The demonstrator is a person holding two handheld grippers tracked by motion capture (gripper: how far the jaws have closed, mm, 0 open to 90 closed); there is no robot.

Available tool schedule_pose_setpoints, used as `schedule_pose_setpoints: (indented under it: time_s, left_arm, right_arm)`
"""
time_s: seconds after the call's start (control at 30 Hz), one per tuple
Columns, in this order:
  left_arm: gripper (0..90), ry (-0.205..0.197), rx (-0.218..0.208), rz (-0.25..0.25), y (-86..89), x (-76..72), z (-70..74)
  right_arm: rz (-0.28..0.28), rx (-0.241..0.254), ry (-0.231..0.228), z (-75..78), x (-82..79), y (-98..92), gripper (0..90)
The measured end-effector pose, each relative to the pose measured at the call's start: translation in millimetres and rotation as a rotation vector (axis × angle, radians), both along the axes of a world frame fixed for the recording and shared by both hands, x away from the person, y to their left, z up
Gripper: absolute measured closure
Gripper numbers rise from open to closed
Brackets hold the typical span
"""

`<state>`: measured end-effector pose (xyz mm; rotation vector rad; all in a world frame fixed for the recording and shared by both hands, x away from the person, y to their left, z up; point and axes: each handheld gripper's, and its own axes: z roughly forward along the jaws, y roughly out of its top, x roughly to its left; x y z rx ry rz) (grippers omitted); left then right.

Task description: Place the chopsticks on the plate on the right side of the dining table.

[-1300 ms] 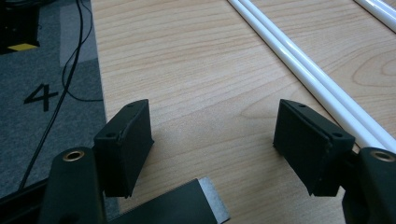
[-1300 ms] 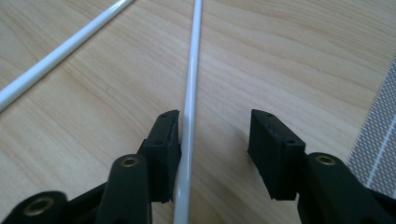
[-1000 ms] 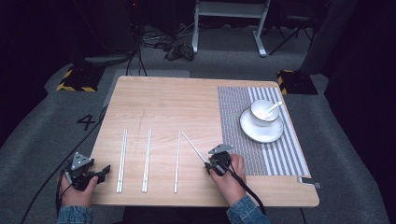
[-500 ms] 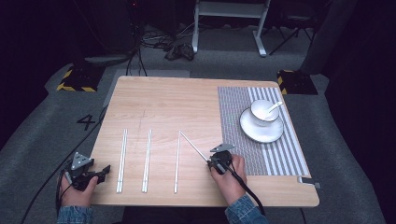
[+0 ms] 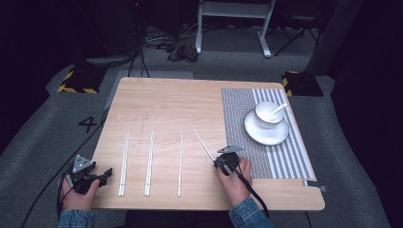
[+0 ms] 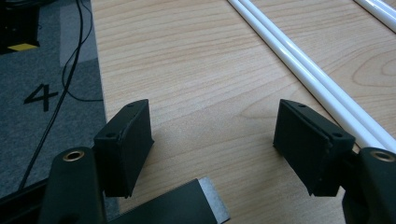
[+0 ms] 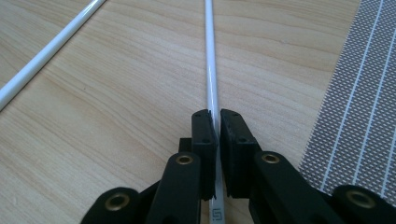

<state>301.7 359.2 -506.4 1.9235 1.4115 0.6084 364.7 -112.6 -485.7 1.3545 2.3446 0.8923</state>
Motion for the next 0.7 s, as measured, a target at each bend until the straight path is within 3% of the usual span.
schedule_pose_setpoints:
  time_s: [0.13,0.27,0.43,0.7]
  left_arm:
    - [27.7,0.000,0.000,0.000,0.0,0.0,0.0]
    - [27.7,0.000,0.000,0.000,0.0,0.0,0.0]
    - [27.7,0.000,0.000,0.000,0.0,0.0,0.0]
    - [27.7,0.000,0.000,0.000,0.0,0.0,0.0]
  right_arm:
    - [-0.012,0.032,0.011,-0.4,1.9,-4.8,85.3]
    - [0.003,0.067,-0.009,3.5,1.8,-9.5,85.4]
    - [0.024,0.075,-0.036,16.3,0.9,-13.7,85.5]
    - [0.036,0.079,-0.075,24.4,-1.6,-17.9,85.5]
